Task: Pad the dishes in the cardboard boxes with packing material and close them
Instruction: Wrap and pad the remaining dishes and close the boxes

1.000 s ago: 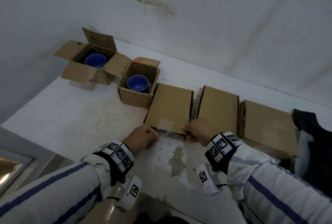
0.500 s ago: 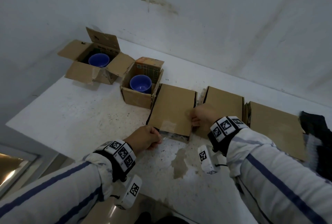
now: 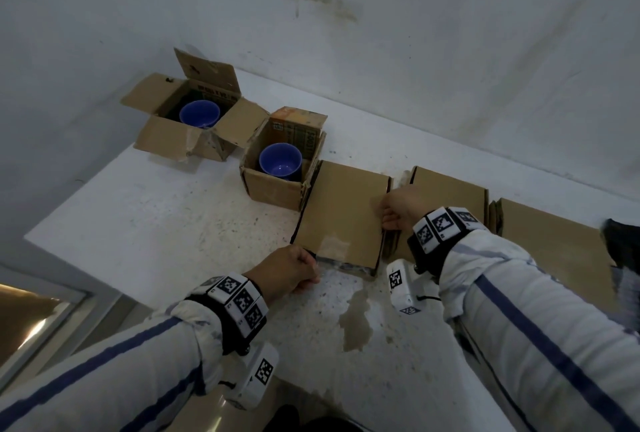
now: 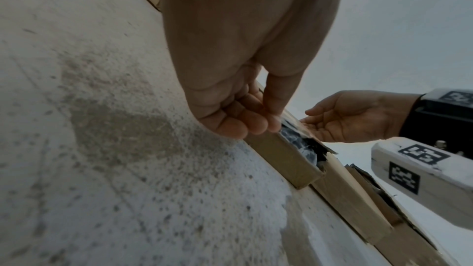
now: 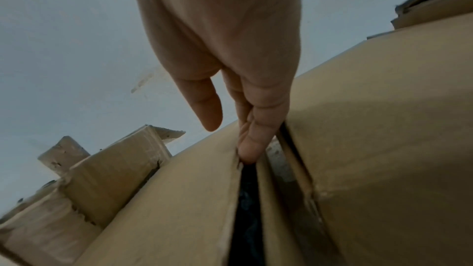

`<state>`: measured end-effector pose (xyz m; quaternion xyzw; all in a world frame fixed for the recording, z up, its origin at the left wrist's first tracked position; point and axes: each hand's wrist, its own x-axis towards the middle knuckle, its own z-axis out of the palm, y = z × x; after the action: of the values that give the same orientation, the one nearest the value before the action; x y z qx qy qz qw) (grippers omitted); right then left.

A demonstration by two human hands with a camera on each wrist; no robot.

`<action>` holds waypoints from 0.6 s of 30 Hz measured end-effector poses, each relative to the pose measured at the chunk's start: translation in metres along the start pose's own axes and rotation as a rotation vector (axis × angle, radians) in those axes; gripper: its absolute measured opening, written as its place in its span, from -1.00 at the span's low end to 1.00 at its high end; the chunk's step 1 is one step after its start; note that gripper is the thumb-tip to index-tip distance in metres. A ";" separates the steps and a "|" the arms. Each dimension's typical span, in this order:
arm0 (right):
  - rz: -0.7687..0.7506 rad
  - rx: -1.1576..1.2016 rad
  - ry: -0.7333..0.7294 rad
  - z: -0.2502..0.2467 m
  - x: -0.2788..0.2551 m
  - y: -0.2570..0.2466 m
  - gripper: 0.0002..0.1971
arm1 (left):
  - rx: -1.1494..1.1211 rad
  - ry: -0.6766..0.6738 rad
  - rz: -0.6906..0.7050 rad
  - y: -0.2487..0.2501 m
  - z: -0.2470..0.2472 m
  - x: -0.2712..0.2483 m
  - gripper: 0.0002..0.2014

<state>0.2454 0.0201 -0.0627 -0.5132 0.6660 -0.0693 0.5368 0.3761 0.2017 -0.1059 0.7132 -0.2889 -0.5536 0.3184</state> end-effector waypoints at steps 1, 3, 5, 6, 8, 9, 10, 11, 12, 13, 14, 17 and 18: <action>-0.001 -0.008 -0.012 0.000 0.001 0.000 -0.97 | 0.003 -0.002 0.005 -0.001 -0.001 0.001 -0.87; -0.004 -0.078 -0.071 -0.003 -0.002 -0.001 -0.87 | 0.008 -0.006 0.014 -0.002 -0.002 0.001 -0.87; -0.142 -0.403 -0.053 -0.006 -0.010 -0.004 -0.78 | 0.007 -0.009 0.025 -0.003 -0.002 0.001 -0.87; -0.276 -0.620 -0.013 -0.004 -0.014 -0.006 -0.82 | 0.012 -0.006 0.034 -0.003 -0.001 0.000 -0.87; -0.547 -0.814 -0.038 0.009 -0.028 -0.008 -0.73 | 0.018 0.017 0.063 -0.005 0.000 0.000 -0.88; -0.674 -0.883 -0.130 0.020 -0.036 -0.007 -0.67 | 0.028 0.037 0.084 -0.006 0.000 -0.001 -0.88; -0.795 -0.973 -0.231 0.034 -0.041 -0.004 -0.63 | 0.050 0.059 0.105 -0.007 0.001 -0.001 -0.88; -0.887 -1.076 -0.321 0.048 -0.044 -0.001 -0.60 | 0.077 0.080 0.123 -0.008 0.002 -0.002 -0.85; -0.956 -1.192 -0.391 0.061 -0.044 0.002 -0.57 | 0.098 0.095 0.132 -0.008 0.003 -0.003 -0.81; -0.980 -1.304 -0.439 0.072 -0.042 0.004 -0.54 | 0.107 0.098 0.132 -0.007 0.004 -0.002 -0.77; -0.975 -1.394 -0.466 0.080 -0.039 0.005 -0.51 | 0.114 0.090 0.127 -0.007 0.003 -0.001 -0.73; -1.006 -1.481 -0.421 0.093 -0.039 0.003 -0.58 | 0.192 0.072 0.113 -0.006 0.000 0.002 -0.80; -1.004 -1.467 -0.414 0.095 -0.041 0.002 -0.62 | 0.232 0.066 0.121 -0.003 0.000 0.001 -0.87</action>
<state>0.3149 0.0953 -0.0769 -0.9575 0.1319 0.2395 0.0912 0.3769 0.2030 -0.1091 0.7444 -0.3829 -0.4723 0.2759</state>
